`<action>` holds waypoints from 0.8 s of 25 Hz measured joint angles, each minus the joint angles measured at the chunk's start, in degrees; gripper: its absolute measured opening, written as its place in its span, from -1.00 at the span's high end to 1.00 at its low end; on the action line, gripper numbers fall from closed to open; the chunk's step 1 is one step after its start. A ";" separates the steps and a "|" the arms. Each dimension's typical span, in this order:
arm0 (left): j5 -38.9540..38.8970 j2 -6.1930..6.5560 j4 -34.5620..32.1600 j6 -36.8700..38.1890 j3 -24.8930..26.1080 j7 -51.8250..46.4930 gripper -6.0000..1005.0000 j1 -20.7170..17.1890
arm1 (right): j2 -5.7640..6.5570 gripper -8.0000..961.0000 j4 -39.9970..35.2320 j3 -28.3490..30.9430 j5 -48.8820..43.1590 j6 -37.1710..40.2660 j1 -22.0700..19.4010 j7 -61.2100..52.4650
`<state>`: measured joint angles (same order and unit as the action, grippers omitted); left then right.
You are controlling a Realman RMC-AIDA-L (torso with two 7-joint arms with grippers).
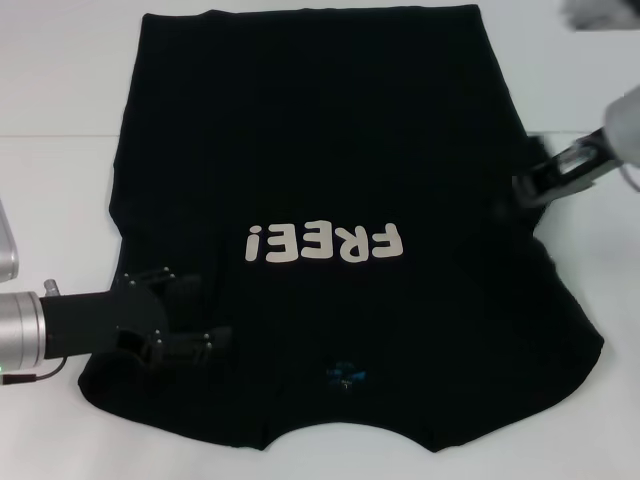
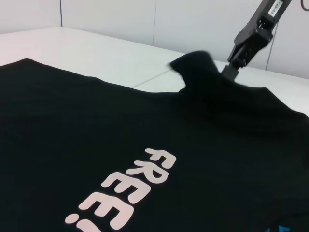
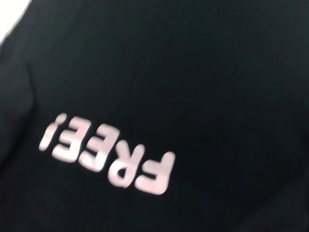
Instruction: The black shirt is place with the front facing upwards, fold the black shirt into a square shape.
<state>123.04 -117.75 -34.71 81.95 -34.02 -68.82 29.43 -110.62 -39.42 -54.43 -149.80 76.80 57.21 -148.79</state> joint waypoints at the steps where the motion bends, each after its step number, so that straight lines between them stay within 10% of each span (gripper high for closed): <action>1: 0.01 -0.02 0.00 -0.03 0.01 0.00 -0.76 -0.03 | -0.57 0.95 0.02 -1.29 -0.56 0.01 0.60 0.00; 7: -0.15 -0.13 0.00 -0.04 0.10 0.00 -0.76 -0.16 | -2.77 0.94 -0.09 -4.46 -1.25 -0.04 1.80 0.07; 20: -0.42 1.05 0.09 1.99 10.50 -16.56 -0.75 -0.18 | -2.10 0.51 -0.23 4.29 18.48 2.68 -8.17 19.52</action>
<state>122.62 -116.70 -34.63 83.94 -23.52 -85.38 29.25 -112.72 -39.64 -50.15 -131.33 79.48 49.04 -129.27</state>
